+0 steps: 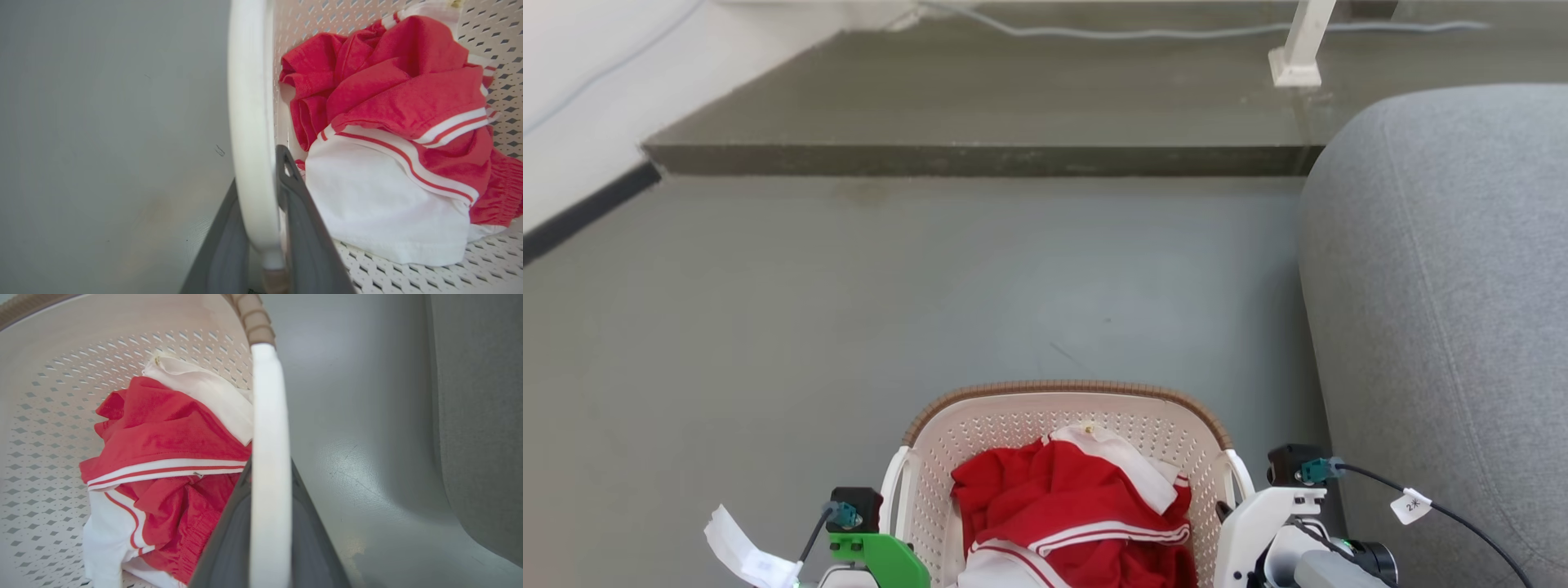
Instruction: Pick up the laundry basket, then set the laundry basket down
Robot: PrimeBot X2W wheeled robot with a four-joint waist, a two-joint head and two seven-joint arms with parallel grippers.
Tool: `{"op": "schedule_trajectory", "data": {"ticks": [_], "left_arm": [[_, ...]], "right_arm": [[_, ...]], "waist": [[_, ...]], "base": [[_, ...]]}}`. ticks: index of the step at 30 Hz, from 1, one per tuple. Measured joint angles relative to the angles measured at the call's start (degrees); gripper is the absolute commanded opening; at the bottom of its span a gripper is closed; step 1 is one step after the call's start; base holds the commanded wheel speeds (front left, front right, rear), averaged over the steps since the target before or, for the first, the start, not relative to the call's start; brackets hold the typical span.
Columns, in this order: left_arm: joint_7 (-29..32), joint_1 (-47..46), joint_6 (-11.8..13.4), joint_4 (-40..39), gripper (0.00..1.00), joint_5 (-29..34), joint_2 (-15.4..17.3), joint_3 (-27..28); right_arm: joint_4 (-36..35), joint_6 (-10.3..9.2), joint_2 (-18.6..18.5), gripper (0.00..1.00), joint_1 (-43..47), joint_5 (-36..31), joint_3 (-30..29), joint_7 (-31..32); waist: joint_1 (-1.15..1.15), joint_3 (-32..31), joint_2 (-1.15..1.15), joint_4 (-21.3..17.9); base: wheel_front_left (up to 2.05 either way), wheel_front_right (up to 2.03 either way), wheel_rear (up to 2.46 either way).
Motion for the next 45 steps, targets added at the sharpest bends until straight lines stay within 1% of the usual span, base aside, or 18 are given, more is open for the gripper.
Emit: {"op": "schedule_trajectory", "data": {"ticks": [7, 16, 18, 39, 45], "left_arm": [[0.0, 0.0, 0.5, -0.6, 0.0, -0.4, 0.3, -0.7], [0.3, 0.0, 1.3, -1.0, 0.0, -1.0, 0.4, -1.2], [0.3, 0.0, 1.6, -1.2, 0.0, -1.3, 0.5, -1.4], [0.5, 0.0, 2.5, -1.5, 0.0, -1.9, 0.8, -2.8], [0.4, -0.3, 3.0, -1.8, 0.0, -2.4, 0.9, -2.8]], "right_arm": [[-0.7, -1.05, -0.1, 0.0, 0.0, 1.0, 1.1, 0.0], [-1.2, -1.59, -0.3, 0.0, 0.0, 2.4, 2.5, 0.0], [-1.2, -1.99, -0.3, 0.0, 0.0, 2.6, 2.8, 0.0], [-1.2, -2.75, -0.4, 0.0, -0.3, 5.1, 5.5, -0.1], [-1.2, -2.92, -0.5, 0.0, -1.8, 5.5, 6.0, -0.2]], "waist": [[0.0, -2.3, 0.0, -0.2], [0.0, -2.5, 0.0, -0.1], [0.0, -2.5, 0.0, -0.1], [0.0, -1.9, 0.0, -0.1], [0.0, -0.5, 0.0, -0.3]], "base": [[0.0, 0.0, 0.0], [0.0, 0.0, 0.0], [0.0, 0.0, 0.0], [0.0, 0.0, 0.0], [0.0, 0.0, 0.0]]}}
